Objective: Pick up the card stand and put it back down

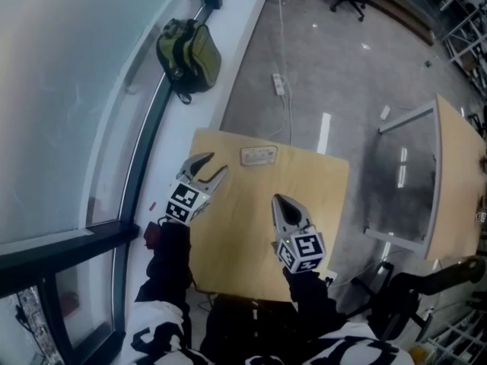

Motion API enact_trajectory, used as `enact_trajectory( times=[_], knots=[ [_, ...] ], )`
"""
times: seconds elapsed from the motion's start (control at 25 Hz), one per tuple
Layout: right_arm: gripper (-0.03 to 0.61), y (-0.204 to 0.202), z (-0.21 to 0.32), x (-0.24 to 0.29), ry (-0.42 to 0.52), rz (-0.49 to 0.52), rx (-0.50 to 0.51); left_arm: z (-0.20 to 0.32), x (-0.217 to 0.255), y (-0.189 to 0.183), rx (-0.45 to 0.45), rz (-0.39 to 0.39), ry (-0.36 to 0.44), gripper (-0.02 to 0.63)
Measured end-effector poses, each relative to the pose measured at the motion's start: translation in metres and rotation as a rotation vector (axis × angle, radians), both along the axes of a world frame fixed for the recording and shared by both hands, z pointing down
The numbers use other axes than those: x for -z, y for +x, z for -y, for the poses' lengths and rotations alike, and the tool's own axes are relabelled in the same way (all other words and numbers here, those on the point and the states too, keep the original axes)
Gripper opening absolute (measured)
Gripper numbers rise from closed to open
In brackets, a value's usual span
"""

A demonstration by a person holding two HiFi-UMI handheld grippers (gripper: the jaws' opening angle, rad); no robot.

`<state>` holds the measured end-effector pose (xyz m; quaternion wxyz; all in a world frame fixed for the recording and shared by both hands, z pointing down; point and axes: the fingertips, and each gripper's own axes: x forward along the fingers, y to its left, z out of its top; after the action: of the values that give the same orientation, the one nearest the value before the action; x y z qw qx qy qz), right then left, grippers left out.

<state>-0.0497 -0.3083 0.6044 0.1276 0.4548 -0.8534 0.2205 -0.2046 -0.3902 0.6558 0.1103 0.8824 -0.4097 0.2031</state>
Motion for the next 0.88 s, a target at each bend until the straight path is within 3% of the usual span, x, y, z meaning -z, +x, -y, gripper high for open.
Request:
enact_trajectory(
  times=[0.16, 0.24, 0.68, 0.88],
  knots=[
    [0.021, 0.001, 0.003, -0.015, -0.019, -0.006, -0.005, 0.012, -0.018, 0.022, -0.13, -0.012, -0.029, 0.298],
    [0.021, 0.003, 0.004, -0.023, -0.034, -0.013, -0.013, 0.018, -0.025, 0.035, -0.181, -0.028, -0.037, 0.326],
    [0.021, 0.02, 0.011, -0.063, -0.082, -0.025, -0.03, 0.059, -0.055, 0.09, -0.265, -0.114, -0.016, 0.328],
    [0.021, 0.022, 0.018, -0.072, -0.092, -0.023, -0.036, 0.062, -0.065, 0.106, -0.302, -0.222, -0.046, 0.321]
  ],
)
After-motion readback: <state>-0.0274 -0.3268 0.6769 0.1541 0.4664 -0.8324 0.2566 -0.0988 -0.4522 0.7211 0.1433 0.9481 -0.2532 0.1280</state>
